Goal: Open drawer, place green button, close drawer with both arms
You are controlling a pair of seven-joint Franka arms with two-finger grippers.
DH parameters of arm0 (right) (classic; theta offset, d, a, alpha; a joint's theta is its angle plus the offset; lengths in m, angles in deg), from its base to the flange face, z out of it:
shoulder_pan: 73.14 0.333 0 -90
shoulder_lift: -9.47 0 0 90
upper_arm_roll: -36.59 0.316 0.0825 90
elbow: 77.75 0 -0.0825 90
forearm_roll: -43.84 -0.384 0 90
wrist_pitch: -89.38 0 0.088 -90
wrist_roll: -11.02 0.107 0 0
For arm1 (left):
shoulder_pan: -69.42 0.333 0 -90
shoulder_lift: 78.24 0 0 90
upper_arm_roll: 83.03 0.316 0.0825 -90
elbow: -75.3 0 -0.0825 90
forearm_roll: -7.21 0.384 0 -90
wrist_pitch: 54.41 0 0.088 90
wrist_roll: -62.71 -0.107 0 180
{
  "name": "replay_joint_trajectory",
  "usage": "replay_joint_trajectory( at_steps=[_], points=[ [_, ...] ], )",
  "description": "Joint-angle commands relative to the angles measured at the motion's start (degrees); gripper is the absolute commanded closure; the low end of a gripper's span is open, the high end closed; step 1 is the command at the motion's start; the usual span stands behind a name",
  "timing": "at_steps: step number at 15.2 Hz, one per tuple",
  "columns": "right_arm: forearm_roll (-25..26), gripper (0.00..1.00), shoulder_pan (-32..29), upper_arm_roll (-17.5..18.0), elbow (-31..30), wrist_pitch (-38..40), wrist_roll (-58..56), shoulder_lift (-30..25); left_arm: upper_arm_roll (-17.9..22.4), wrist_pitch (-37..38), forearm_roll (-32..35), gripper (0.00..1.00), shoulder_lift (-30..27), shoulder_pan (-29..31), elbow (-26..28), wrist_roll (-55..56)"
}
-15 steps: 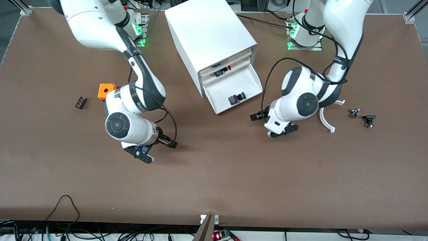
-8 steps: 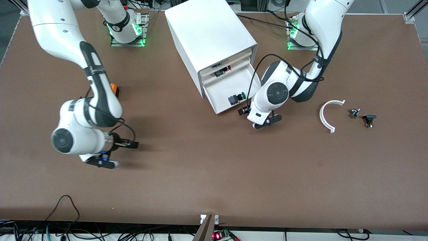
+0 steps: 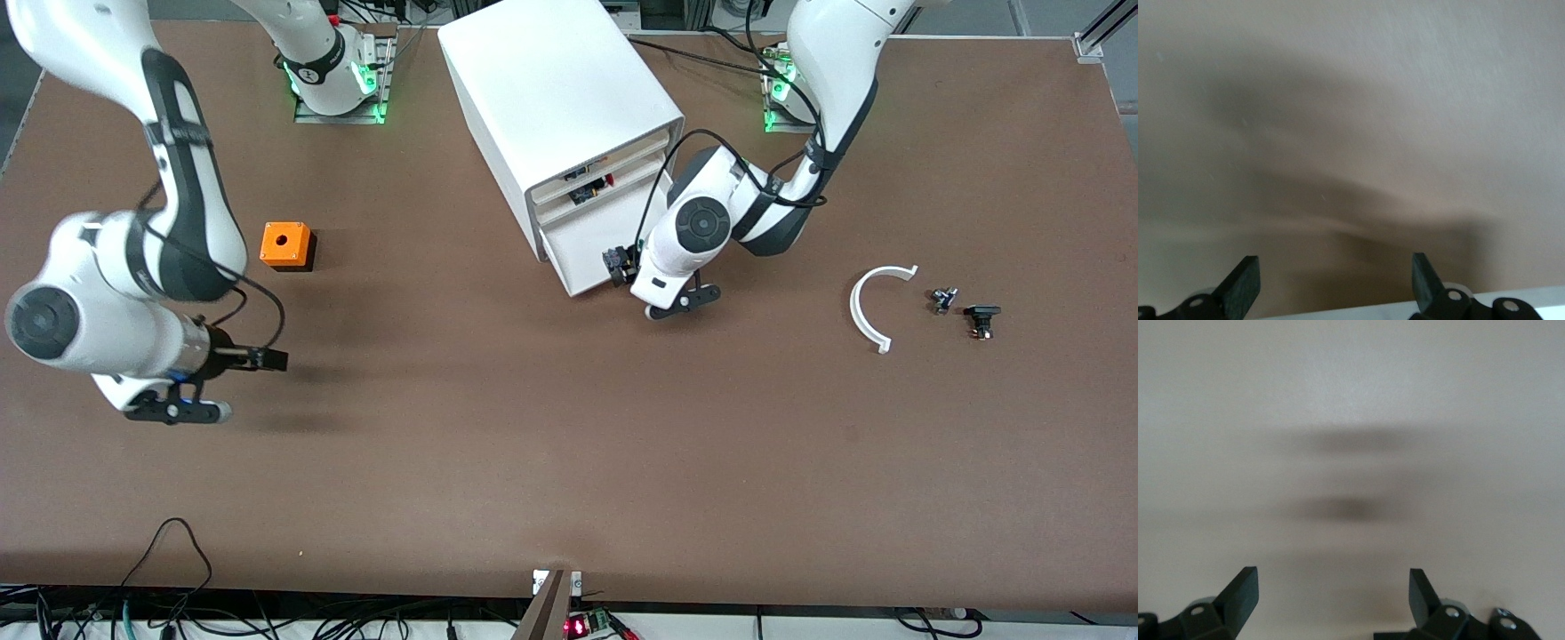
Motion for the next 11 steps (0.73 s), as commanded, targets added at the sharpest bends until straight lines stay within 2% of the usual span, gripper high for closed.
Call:
replay_joint_trajectory(
  at_steps=[1,6,11],
  points=[
    [1.5,0.00,0.7,-0.6,-5.7,2.3,-0.5,-10.1,-3.2,-0.7,0.8,0.00,-2.2,0.4,2.9,2.6],
    [2.4,0.00,0.7,-0.7,-6.9,7.6,-0.2,-18.9,-8.1,-0.5,0.0,0.00,-2.8,1.1,5.3,2.6],
    [2.5,0.00,0.7,-0.7,-15.3,4.9,-0.1,-27.8,-13.2,-0.2,-1.4,0.00,-2.8,4.1,5.8,2.7]
  ],
)
